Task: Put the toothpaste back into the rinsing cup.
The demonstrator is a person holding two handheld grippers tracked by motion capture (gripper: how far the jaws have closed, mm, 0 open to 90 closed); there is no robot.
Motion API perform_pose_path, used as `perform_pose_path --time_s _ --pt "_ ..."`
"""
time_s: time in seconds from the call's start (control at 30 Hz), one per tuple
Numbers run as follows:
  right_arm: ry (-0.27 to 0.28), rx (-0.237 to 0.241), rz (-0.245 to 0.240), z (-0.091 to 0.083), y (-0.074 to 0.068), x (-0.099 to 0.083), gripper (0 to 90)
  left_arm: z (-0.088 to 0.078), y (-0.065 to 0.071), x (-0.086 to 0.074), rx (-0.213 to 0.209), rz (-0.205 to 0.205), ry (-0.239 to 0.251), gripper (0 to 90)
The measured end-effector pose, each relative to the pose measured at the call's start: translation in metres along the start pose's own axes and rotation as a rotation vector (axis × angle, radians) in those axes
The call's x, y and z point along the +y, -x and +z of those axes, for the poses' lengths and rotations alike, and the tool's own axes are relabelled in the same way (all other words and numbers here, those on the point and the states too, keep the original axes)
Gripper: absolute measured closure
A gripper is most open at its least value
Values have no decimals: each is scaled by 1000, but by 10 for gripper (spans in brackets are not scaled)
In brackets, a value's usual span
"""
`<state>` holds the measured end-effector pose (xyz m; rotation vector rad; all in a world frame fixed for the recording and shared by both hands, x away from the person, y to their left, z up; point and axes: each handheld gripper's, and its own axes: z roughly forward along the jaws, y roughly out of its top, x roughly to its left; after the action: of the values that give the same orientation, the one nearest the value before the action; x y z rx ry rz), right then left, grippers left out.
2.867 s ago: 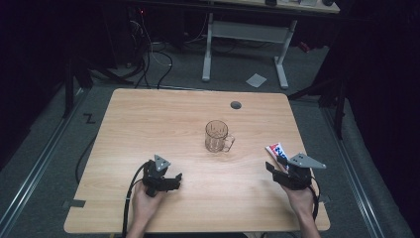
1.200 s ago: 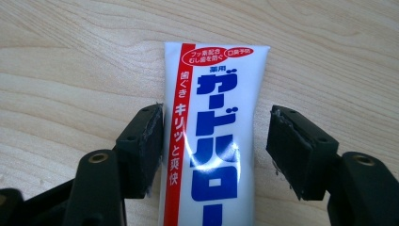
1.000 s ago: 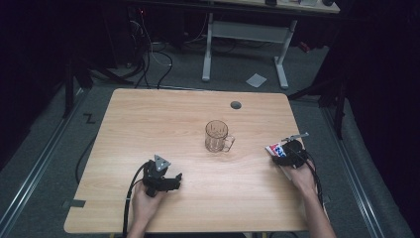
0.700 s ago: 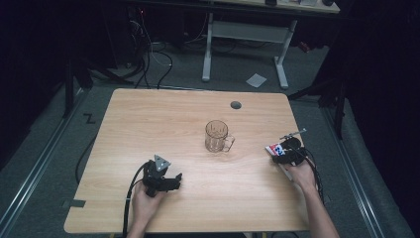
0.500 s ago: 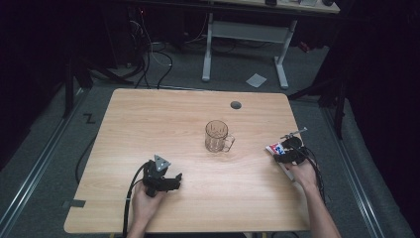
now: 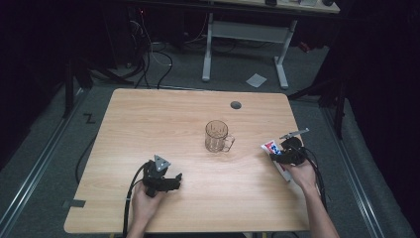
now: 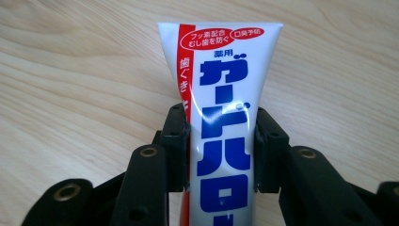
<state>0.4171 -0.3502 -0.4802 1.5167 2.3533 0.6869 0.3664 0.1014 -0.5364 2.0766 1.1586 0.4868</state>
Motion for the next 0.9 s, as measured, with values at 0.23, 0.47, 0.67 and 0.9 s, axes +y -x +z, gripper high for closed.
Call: perform_pose_path --time_s 0.23,0.47,0.67,0.9 --pt "62 51 -36 -7 -10 5 642 0 0 0 0 0 0 154" --pt "108 76 -53 -10 -18 5 642 0 0 0 -2 -1 0 156" --pt "160 108 -61 -16 -22 7 640 0 0 0 -2 -1 0 156" --pt "190 132 -76 -21 -31 9 638 0 0 0 -2 -1 0 157"
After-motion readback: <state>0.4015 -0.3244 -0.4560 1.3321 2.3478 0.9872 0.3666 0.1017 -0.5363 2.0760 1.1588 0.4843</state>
